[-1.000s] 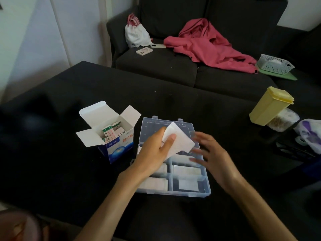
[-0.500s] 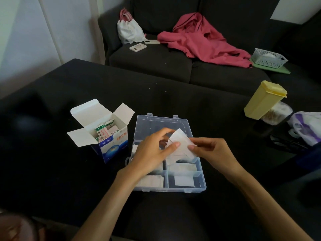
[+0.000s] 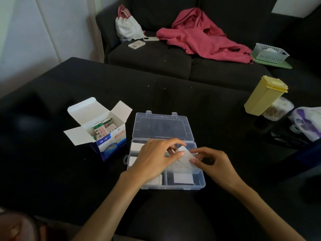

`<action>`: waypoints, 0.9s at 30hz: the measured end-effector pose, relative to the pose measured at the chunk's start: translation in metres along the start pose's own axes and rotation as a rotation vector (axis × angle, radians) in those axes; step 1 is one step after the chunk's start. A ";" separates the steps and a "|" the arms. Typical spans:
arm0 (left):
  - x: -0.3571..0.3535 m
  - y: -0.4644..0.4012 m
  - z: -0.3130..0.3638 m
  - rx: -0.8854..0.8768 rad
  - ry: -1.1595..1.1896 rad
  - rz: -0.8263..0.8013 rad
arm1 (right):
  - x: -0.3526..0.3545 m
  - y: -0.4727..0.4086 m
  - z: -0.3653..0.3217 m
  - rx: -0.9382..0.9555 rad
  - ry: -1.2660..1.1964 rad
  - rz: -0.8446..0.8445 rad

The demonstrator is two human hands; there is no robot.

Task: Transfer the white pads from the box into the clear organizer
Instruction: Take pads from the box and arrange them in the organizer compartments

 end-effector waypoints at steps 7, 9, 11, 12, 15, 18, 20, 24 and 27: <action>0.009 0.000 -0.004 -0.069 -0.275 0.067 | 0.001 -0.016 -0.009 0.137 0.492 -0.084; 0.010 0.002 -0.005 -0.074 -0.379 0.043 | 0.002 -0.019 -0.012 0.183 0.586 -0.090; 0.009 0.003 -0.005 -0.079 -0.421 0.023 | 0.002 -0.020 -0.013 0.225 0.657 -0.100; 0.009 0.004 -0.004 -0.075 -0.410 0.018 | 0.002 -0.020 -0.014 0.234 0.686 -0.108; 0.005 0.005 -0.003 -0.051 -0.350 -0.021 | -0.002 -0.020 -0.016 0.211 0.752 -0.147; -0.002 0.006 -0.004 -0.053 -0.371 -0.074 | -0.006 -0.021 -0.017 0.194 0.807 -0.189; -0.004 0.007 -0.006 -0.035 -0.377 -0.080 | -0.006 -0.026 -0.019 0.176 0.831 -0.211; -0.002 0.004 -0.010 0.011 -0.377 -0.086 | -0.007 -0.038 -0.023 0.116 0.886 -0.246; -0.002 0.003 -0.013 0.021 -0.387 -0.083 | -0.011 -0.041 -0.025 0.076 0.860 -0.308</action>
Point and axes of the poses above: each hand's wrist, its own y-axis away from the middle knuckle, its own x-axis out of the back of the hand, z = x × y, the point moved 3 cm from there along -y, towards the middle knuckle, and after that the axes turned 12 degrees about y, right-handed, at the moved point
